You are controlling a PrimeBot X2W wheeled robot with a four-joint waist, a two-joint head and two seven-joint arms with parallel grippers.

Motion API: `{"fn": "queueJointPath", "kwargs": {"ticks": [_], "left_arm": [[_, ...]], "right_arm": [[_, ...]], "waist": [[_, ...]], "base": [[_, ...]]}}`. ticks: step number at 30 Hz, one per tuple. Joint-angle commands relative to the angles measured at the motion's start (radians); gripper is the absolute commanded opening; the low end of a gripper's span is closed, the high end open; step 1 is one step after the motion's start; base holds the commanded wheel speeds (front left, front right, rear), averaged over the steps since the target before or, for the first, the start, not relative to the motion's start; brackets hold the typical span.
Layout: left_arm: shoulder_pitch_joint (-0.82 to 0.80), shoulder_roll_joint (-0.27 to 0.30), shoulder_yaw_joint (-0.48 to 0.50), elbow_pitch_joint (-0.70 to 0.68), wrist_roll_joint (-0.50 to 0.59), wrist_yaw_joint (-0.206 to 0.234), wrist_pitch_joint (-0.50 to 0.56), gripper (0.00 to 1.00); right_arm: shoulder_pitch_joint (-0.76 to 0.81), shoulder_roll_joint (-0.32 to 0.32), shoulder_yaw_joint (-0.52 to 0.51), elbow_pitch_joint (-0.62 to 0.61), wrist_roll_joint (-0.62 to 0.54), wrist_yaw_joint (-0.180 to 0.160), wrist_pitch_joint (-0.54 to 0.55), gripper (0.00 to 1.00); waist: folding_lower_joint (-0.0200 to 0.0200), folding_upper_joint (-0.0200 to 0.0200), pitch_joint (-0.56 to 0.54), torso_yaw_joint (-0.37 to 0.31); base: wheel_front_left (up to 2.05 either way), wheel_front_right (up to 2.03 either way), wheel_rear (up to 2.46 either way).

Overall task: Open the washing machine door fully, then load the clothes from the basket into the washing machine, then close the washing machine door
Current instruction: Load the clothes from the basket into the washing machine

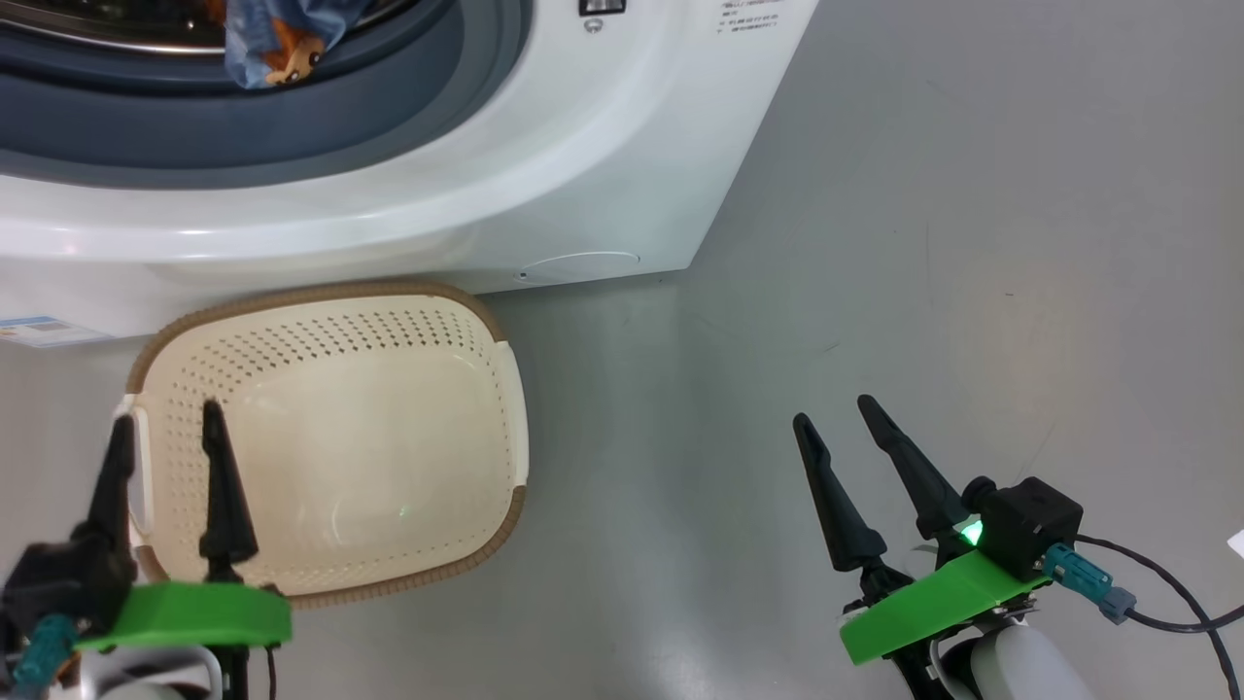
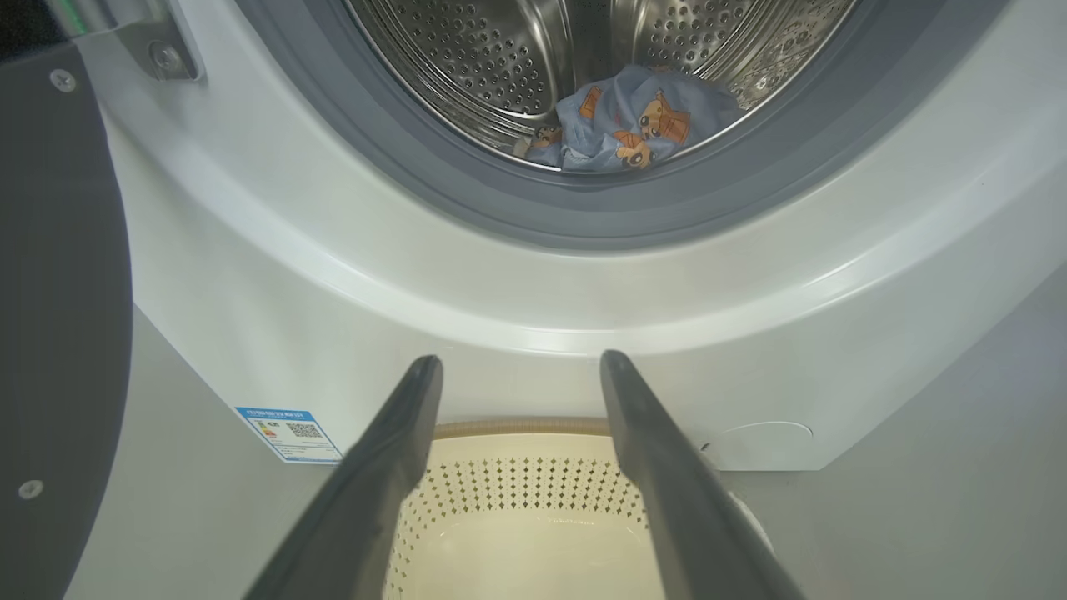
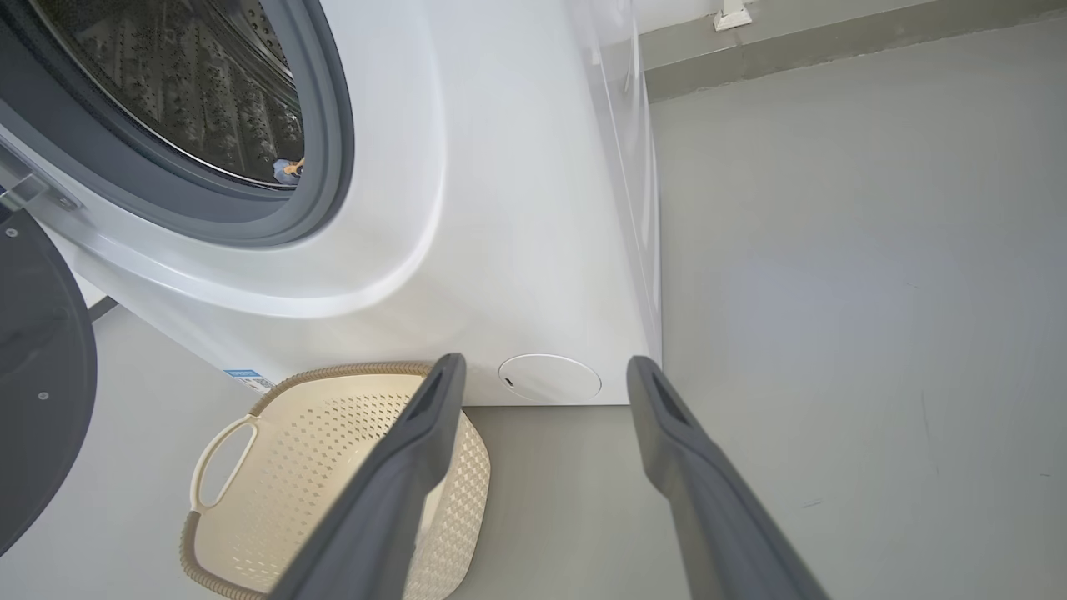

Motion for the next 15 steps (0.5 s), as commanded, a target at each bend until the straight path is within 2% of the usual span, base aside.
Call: {"fn": "queueJointPath", "kwargs": {"ticks": [1,15], "left_arm": [[0.027,0.014,0.037,-0.028,0.000,0.003,-0.005,1.00],[0.109,-0.017,0.019,0.000,-0.008,0.014,-0.005,1.00]], "right_arm": [[0.012,0.005,0.021,-0.017,-0.015,0.002,-0.005,1.00],[0.000,0.005,0.027,-0.010,-0.015,0.002,-0.005,1.00]], "waist": [[0.0000,0.0000,0.000,0.001],[0.0000,0.0000,0.004,0.002]], "base": [[0.00,0.00,0.00],[0.00,0.00,0.00]]}}
